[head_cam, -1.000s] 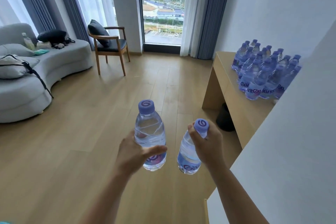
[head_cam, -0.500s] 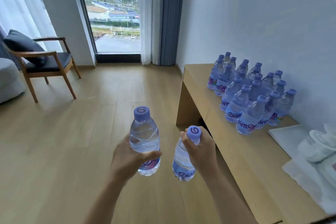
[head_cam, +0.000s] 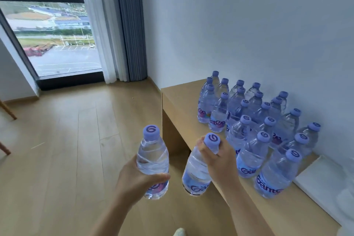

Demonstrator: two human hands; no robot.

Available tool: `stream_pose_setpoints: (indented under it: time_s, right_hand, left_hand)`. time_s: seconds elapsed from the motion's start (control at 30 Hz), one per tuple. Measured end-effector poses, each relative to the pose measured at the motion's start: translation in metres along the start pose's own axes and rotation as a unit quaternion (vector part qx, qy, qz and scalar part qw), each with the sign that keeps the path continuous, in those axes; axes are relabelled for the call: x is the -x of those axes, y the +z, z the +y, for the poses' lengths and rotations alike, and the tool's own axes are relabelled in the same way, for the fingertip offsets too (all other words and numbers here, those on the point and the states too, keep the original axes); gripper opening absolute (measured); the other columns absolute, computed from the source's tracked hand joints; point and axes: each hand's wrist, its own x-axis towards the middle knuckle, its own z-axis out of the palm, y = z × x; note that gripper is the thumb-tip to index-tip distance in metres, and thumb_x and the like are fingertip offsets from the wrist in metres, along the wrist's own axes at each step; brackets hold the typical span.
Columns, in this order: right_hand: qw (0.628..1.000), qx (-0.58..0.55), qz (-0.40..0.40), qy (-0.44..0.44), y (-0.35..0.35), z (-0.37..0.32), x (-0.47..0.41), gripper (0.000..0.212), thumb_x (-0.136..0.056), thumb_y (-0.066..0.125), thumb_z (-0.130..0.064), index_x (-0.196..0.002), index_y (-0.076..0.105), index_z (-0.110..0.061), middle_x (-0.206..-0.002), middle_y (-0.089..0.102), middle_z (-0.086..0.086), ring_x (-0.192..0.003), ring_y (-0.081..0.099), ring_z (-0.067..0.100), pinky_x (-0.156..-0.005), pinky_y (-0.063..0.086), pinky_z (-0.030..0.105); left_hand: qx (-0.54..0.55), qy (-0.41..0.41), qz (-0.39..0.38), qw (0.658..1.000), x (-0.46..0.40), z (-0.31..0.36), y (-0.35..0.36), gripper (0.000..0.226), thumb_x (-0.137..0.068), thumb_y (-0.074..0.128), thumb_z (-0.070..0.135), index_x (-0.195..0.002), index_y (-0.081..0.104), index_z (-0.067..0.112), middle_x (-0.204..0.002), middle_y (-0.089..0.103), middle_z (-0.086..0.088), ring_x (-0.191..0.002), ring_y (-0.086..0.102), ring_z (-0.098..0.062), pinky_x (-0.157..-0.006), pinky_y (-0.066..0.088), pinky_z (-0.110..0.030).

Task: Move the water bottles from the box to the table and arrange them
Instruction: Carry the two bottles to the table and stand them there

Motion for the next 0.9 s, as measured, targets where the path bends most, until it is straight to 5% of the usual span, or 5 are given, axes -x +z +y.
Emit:
stream_pose_setpoints:
  time_s: [0.27,0.53,0.73,0.9]
  right_hand:
    - [0.993,-0.082,0.049,-0.07,-0.009,-0.014,-0.179,0.015,-0.076,0.061,-0.027,-0.067,0.061,-0.014,-0.057,0.06,-0.018,-0.055,0.054,-0.005,-0.056,0.038,0.004]
    - [0.968,-0.072,0.205,-0.128,-0.049,-0.017,-0.327,0.023,-0.079,0.063,-0.024,-0.058,0.053,-0.028,-0.048,0.052,-0.018,-0.049,0.046,-0.002,-0.054,0.037,0.012]
    - [0.934,-0.029,0.338,-0.108,-0.078,0.011,-0.419,0.02,-0.075,0.064,-0.029,-0.06,0.05,-0.025,-0.046,0.05,-0.02,-0.05,0.045,-0.002,-0.056,0.038,0.015]
    - [0.924,0.036,0.378,-0.043,-0.093,0.06,-0.478,0.026,-0.082,0.067,-0.02,-0.062,0.05,-0.017,-0.05,0.047,-0.015,-0.051,0.042,0.0,-0.055,0.037,0.016]
  left_hand:
    - [-0.014,0.032,-0.038,0.999,-0.167,0.062,0.046,0.063,-0.03,0.085,0.044,-0.089,0.066,0.031,-0.082,0.073,0.012,-0.073,0.069,-0.006,-0.078,0.058,-0.042]
    - [0.023,0.175,-0.025,0.984,-0.303,0.172,0.103,0.08,-0.03,0.082,0.055,-0.103,0.06,0.032,-0.095,0.069,0.011,-0.088,0.067,-0.008,-0.081,0.057,-0.039]
    - [0.027,0.234,-0.039,0.971,-0.413,0.238,0.165,0.083,-0.031,0.076,0.067,-0.102,0.048,0.033,-0.097,0.059,0.017,-0.091,0.061,-0.007,-0.083,0.055,-0.04]
    - [-0.009,0.229,-0.126,0.965,-0.501,0.252,0.227,0.082,-0.031,0.073,0.068,-0.1,0.046,0.032,-0.094,0.056,0.016,-0.095,0.06,-0.018,-0.084,0.053,-0.04]
